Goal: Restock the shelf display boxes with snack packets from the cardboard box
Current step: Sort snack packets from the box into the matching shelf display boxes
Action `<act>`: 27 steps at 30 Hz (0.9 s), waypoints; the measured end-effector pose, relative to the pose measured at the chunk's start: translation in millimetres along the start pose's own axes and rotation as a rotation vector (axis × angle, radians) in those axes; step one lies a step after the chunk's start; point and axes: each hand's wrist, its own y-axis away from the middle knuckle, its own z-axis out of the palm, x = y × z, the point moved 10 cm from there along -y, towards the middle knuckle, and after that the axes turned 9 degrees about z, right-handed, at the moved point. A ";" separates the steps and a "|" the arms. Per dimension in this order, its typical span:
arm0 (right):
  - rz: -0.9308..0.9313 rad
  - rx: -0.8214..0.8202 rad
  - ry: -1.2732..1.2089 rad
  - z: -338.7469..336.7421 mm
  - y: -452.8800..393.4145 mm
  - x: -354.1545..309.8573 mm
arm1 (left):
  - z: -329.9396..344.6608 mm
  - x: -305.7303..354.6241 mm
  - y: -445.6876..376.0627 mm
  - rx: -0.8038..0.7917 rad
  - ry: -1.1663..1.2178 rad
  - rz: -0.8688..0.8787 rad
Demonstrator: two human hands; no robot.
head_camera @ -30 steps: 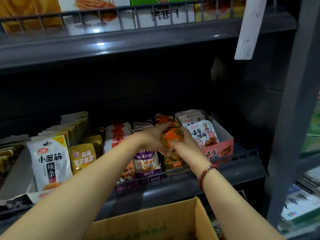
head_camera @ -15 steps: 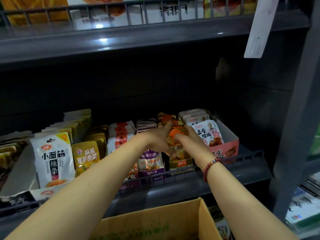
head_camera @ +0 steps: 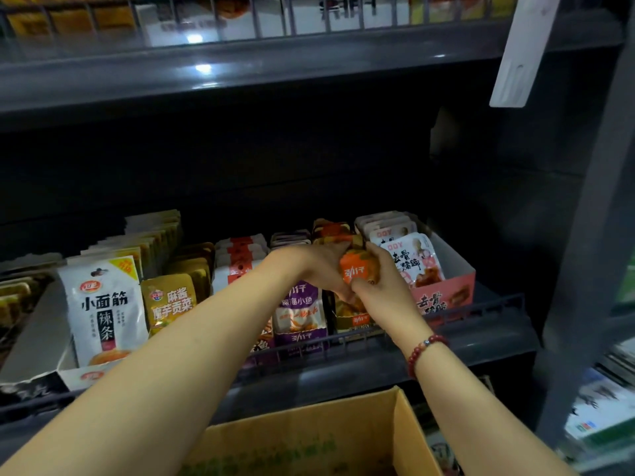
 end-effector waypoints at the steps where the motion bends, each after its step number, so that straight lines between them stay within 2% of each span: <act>1: -0.021 0.017 0.036 -0.2 2.7 -1.4 | -0.3 0.5 -0.4 -0.002 -0.006 -0.006; 4: -0.085 0.049 0.115 -1.3 9.0 -4.2 | -0.3 3.4 1.0 -0.013 0.003 0.000; 9: -0.183 0.082 0.253 -7.7 26.8 -10.3 | -8.3 -5.6 27.0 0.009 0.152 0.020; 13: -0.277 0.135 0.342 -9.9 49.4 -15.0 | 5.5 -33.3 57.4 -0.020 0.009 -0.065; 18: -0.308 0.138 0.459 9.1 71.5 -11.6 | 12.9 -45.4 69.1 0.142 0.020 -0.072; 23: -0.397 0.112 0.553 27.1 83.5 -9.8 | 10.4 -45.3 63.5 0.168 -0.089 -0.078; 27: -0.380 -0.055 0.679 55.6 84.3 1.8 | 3.3 -44.9 62.2 0.178 -0.175 -0.087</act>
